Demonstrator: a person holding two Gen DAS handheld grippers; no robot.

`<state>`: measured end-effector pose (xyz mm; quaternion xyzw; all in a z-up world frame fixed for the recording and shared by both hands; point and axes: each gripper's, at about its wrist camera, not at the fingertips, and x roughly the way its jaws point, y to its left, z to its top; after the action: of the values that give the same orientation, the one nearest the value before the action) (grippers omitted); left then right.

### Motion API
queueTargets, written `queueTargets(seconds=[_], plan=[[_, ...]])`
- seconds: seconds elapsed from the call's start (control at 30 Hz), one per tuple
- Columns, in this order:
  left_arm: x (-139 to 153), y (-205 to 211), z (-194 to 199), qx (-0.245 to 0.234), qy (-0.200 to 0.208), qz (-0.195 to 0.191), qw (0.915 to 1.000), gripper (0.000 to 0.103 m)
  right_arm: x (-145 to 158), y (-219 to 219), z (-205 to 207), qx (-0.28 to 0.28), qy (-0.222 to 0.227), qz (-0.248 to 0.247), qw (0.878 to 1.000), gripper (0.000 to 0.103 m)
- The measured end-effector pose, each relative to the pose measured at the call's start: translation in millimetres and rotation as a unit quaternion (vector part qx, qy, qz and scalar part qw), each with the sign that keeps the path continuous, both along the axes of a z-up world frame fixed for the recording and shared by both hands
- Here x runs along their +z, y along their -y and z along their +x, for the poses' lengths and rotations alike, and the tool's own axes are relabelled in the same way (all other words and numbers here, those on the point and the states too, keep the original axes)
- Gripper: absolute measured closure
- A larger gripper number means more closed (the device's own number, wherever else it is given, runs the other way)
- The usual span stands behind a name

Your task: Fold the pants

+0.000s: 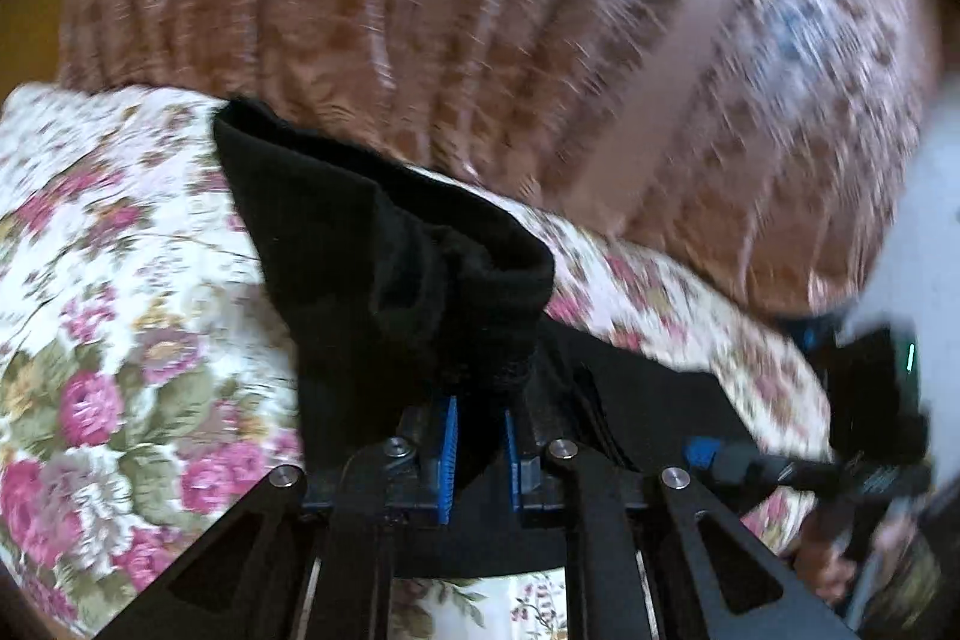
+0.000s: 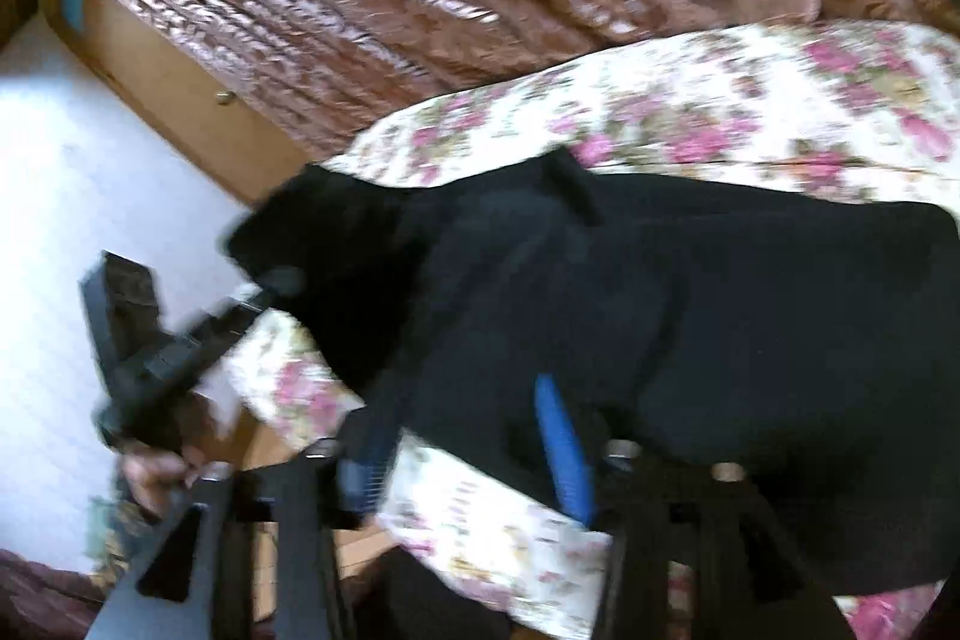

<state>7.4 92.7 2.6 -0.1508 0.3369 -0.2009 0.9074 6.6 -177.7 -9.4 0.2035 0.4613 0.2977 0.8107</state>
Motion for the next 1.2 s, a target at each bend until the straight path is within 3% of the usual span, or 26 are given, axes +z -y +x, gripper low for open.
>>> queueTargets(seconds=[0.1,0.27,0.4,0.5,0.53,0.57,0.6,0.63,0.7,0.8,0.9,1.0,1.07,1.2], plan=[[-4,21,-3,-0.027,0.002,0.024,0.9993,0.091,5,-15,13,0.033,-0.013,0.050,0.998,0.026],[-3,46,-9,-0.068,0.018,0.063,0.9955,0.091,14,-41,48,0.063,-0.035,0.083,0.994,0.024],[-3,60,-12,-0.095,0.028,0.079,0.9919,0.091,22,-57,75,0.063,-0.029,0.059,0.996,0.023],[-5,69,-15,-0.110,0.033,0.084,0.9898,0.091,14,-72,96,0.073,-0.055,0.038,0.995,0.023],[-6,71,-16,-0.114,0.033,0.086,0.9892,0.091,9,-76,101,0.075,-0.060,0.029,0.995,0.025],[-6,72,-17,-0.116,0.035,0.090,0.9885,0.091,5,-80,106,0.077,-0.062,0.016,0.995,0.044],[-6,73,-18,-0.118,0.035,0.092,0.9881,0.091,0,-86,109,0.091,-0.066,0.002,0.994,0.076],[-6,72,-19,-0.121,0.033,0.096,0.9875,0.090,-5,-89,110,0.093,-0.073,-0.017,0.993,0.082],[-3,65,-22,-0.132,0.031,0.080,0.9874,0.088,-10,-88,110,0.093,-0.078,-0.024,0.992,0.087],[4,27,-29,-0.151,0.021,-0.028,0.9879,0.082,-6,-79,105,0.092,-0.071,-0.011,0.993,0.088],[0,-18,-28,-0.096,0.003,-0.075,0.9926,0.075,3,-64,102,0.087,-0.064,0.015,0.994,0.088],[-10,-54,-22,-0.019,-0.025,-0.072,0.9969,0.075,16,-51,94,0.082,-0.053,0.039,0.994,0.088],[-17,-71,-21,0.006,-0.036,-0.071,0.9968,0.075,26,-42,87,0.080,-0.043,0.051,0.995,0.088],[-23,-68,-17,0.011,-0.045,-0.065,0.9968,0.075,42,-21,76,0.066,-0.029,0.068,0.995,0.088]])
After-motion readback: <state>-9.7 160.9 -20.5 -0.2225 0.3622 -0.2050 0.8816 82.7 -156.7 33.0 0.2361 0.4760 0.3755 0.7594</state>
